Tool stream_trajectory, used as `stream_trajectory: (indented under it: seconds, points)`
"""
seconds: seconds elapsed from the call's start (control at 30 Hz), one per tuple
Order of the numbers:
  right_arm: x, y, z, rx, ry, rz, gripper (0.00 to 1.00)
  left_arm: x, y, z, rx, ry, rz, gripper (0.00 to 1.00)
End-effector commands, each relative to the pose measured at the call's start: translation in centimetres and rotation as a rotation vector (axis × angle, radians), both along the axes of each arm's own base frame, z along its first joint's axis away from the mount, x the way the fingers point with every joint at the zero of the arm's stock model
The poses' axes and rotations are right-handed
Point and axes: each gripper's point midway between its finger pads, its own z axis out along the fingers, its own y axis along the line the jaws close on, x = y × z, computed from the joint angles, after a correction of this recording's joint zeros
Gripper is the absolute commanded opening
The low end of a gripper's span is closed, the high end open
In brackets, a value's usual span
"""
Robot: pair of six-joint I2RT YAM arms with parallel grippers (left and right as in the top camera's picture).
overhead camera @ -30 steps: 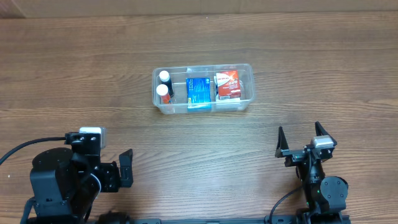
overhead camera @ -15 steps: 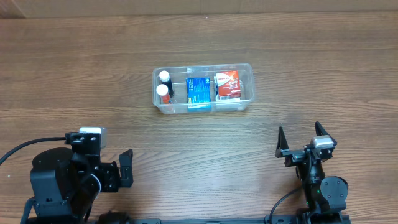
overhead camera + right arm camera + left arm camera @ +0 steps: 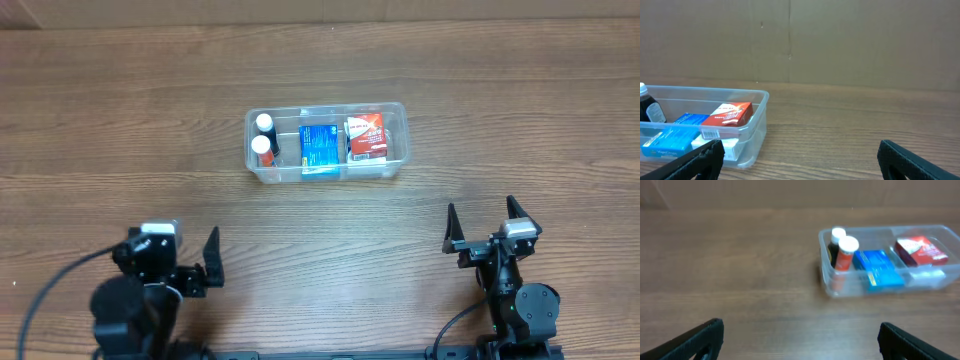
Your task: Pack container
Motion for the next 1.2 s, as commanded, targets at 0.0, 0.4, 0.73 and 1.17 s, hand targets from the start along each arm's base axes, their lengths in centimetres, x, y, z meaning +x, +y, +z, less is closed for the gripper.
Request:
stream_trajectory:
  seconds: [0.0,0.4,0.73,1.17]
  points:
    - [0.0,0.0,-0.2,0.0,-0.004,-0.001,1.0,1.7,-0.1,-1.7,0.019,-0.185,-0.014,1.0]
    - [0.0,0.0,-0.2,0.0,-0.004,-0.001,1.0,3.8,1.9,-1.8,0.062,-0.496,0.092,1.0]
    - [0.0,0.0,-0.2,0.0,-0.004,-0.001,1.0,3.9,1.8,-6.0,0.044,-0.326,0.087,1.0]
    - [0.0,0.0,-0.2,0.0,-0.003,-0.001,1.0,3.9,1.8,-6.0,0.043,-0.325,0.088,1.0]
